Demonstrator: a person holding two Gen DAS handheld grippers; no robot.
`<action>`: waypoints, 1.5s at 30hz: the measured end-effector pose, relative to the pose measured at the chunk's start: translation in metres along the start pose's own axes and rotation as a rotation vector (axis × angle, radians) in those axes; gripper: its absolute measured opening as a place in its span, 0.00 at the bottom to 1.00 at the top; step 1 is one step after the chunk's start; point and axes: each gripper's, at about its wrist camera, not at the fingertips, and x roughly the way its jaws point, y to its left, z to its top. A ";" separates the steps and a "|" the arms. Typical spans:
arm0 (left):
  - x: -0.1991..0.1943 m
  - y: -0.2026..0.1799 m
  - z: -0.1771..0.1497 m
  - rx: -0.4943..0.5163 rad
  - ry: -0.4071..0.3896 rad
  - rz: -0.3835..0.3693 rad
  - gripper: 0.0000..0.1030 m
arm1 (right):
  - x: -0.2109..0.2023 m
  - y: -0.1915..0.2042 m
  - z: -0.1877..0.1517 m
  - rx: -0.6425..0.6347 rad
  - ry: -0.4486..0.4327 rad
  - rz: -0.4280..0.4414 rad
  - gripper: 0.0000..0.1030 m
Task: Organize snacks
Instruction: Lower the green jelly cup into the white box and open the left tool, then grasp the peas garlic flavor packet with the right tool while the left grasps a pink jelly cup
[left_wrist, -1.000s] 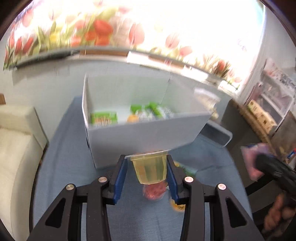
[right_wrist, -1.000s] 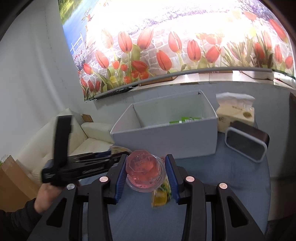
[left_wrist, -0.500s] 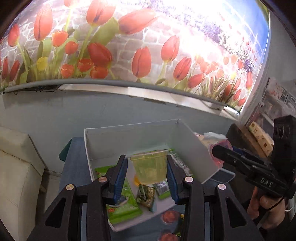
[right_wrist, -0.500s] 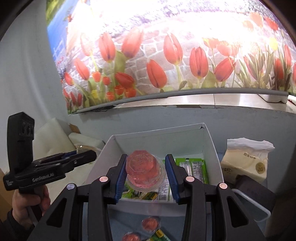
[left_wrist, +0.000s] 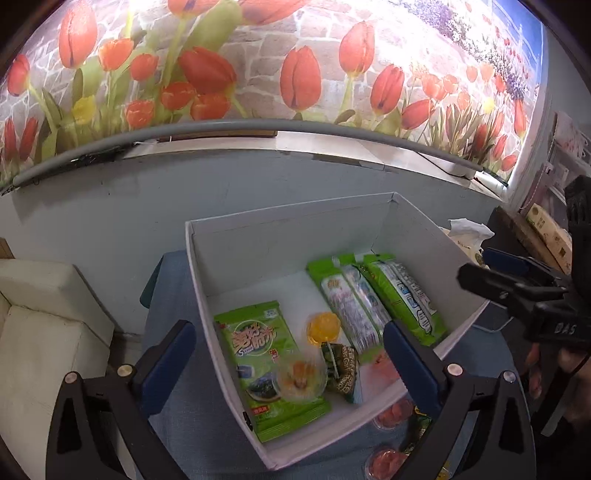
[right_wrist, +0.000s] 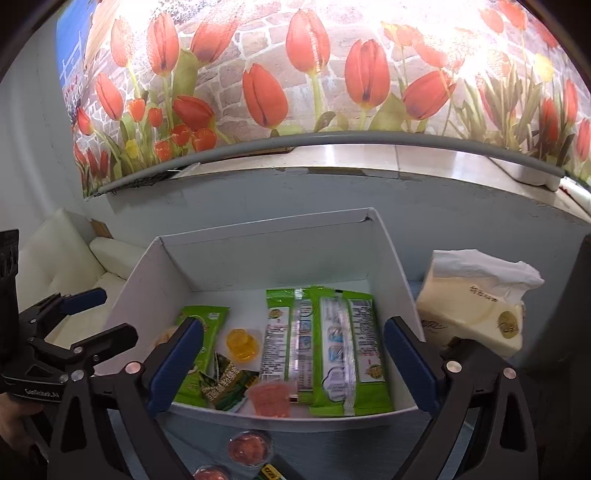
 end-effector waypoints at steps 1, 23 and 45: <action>-0.002 0.001 0.000 -0.006 0.000 0.008 1.00 | -0.004 -0.001 -0.001 0.006 -0.002 0.002 1.00; -0.109 -0.052 -0.101 0.044 -0.038 -0.098 1.00 | -0.067 -0.002 -0.136 0.022 0.110 -0.040 1.00; -0.104 -0.041 -0.168 -0.015 0.040 -0.128 1.00 | 0.024 0.031 -0.151 0.134 0.241 -0.154 0.85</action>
